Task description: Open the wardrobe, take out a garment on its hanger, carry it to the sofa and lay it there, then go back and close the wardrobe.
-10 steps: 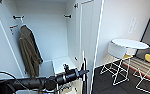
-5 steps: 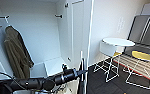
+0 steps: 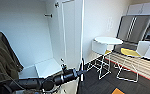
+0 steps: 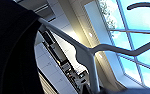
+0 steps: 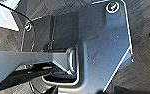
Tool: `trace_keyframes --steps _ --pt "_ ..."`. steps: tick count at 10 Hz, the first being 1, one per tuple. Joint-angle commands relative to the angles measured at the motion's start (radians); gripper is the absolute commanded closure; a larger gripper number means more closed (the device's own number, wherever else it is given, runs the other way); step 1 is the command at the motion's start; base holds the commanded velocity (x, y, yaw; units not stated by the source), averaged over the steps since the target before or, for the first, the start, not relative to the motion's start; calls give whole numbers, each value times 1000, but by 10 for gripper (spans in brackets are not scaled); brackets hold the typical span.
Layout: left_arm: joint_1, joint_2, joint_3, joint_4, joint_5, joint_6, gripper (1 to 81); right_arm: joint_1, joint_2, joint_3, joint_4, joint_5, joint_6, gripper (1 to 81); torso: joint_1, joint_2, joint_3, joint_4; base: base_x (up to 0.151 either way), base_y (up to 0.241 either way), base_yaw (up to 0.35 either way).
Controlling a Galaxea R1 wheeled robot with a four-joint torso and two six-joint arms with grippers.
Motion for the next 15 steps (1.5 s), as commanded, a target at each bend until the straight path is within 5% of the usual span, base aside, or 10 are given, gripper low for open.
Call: trace_keyframes --steps 1,15 --pt "-144 -11 45 53 -31 19 811 9 -3 23 -20 -36 -5 10 0 0 0 0 0 0 -234" --pt "-141 -26 75 93 -23 22 811 4 16 6 -20 -36 -4 10 0 0 0 0 0 0 -234"
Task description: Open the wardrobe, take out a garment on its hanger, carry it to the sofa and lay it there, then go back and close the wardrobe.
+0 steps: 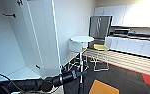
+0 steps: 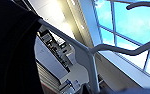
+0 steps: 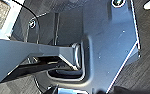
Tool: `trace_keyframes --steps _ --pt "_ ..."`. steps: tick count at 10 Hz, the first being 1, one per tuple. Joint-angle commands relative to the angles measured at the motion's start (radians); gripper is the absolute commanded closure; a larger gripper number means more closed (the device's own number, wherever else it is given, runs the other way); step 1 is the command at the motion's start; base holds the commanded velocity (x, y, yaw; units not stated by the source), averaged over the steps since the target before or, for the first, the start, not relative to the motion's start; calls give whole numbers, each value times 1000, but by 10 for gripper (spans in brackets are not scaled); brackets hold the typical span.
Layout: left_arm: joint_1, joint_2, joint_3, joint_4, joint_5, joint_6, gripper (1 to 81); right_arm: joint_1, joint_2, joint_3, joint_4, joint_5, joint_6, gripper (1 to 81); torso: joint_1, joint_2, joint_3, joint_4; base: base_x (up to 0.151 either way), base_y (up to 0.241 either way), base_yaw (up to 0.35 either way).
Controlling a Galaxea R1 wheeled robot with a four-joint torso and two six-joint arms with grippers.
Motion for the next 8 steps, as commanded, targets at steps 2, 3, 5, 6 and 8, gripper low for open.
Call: trace_keyframes --steps 2,3,5,6,8 --pt "-147 -17 48 52 -16 21 811 24 -4 3 -17 -27 -4 10 0 0 0 0 0 0 -235" --pt "-144 -24 52 52 -19 24 811 27 -1 0 -15 -21 -5 10 0 0 0 0 0 0 -234" --pt "-115 -24 51 78 -27 23 811 25 -2 -1 -15 -21 -4 10 0 0 0 0 0 0 -234" --pt "-107 -23 51 81 -25 23 811 24 -2 -4 -15 -19 -4 10 0 0 0 0 0 0 -234" --pt "-98 -29 52 94 -25 23 811 25 -1 -3 -12 -19 -4 10 0 0 0 0 0 0 -234"
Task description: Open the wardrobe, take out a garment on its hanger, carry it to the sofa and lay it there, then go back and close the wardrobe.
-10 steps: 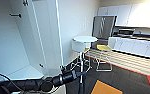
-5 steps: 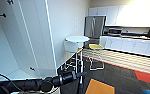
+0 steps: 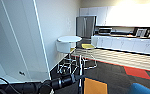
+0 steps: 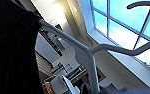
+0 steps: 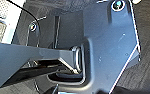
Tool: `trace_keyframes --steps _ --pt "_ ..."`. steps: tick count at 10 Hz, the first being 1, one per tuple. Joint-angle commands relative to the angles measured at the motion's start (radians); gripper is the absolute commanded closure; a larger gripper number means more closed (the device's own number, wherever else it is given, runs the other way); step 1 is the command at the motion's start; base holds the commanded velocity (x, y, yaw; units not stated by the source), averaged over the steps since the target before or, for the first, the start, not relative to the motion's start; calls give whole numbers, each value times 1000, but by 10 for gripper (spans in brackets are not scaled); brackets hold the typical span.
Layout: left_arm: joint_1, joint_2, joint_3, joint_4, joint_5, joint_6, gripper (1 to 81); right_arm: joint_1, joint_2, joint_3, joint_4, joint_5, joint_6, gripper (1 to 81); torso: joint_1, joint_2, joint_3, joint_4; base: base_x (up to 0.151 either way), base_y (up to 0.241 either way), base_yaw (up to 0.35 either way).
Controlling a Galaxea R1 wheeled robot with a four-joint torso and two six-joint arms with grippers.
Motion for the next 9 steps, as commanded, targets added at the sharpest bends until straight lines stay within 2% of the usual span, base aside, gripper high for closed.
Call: trace_keyframes --steps 1,9 --pt "-138 -15 43 62 -41 16 811 31 -13 9 -9 -52 -4 10 0 0 0 0 0 0 -234" --pt "-125 -26 52 73 -41 16 811 32 -14 7 -10 -51 -2 10 0 0 0 0 0 0 -234"
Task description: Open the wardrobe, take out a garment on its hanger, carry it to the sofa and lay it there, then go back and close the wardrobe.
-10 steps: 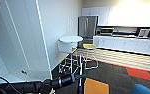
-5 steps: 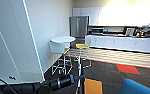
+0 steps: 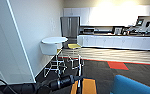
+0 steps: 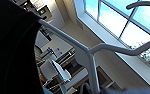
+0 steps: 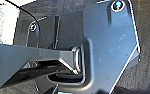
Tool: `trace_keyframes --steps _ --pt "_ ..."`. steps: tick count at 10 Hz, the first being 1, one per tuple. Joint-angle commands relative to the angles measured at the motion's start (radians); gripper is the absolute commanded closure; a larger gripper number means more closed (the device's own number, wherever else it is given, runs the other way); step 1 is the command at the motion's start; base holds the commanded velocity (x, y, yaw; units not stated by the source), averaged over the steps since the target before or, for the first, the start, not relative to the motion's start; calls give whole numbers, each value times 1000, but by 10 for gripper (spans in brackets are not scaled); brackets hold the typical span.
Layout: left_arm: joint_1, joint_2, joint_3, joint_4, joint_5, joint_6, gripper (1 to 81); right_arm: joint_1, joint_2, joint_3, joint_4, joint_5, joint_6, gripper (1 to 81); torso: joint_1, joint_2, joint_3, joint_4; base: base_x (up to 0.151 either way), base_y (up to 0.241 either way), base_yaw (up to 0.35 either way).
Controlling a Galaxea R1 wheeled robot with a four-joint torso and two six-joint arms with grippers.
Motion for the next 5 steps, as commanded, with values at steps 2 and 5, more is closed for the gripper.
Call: trace_keyframes --steps 2,5 --pt "-135 -7 51 42 -41 17 811 32 -13 8 -11 -53 -2 10 0 0 0 0 0 0 -234" --pt "-119 -10 49 42 -41 15 811 32 -11 8 -11 -55 -2 10 0 0 0 0 0 0 -234"
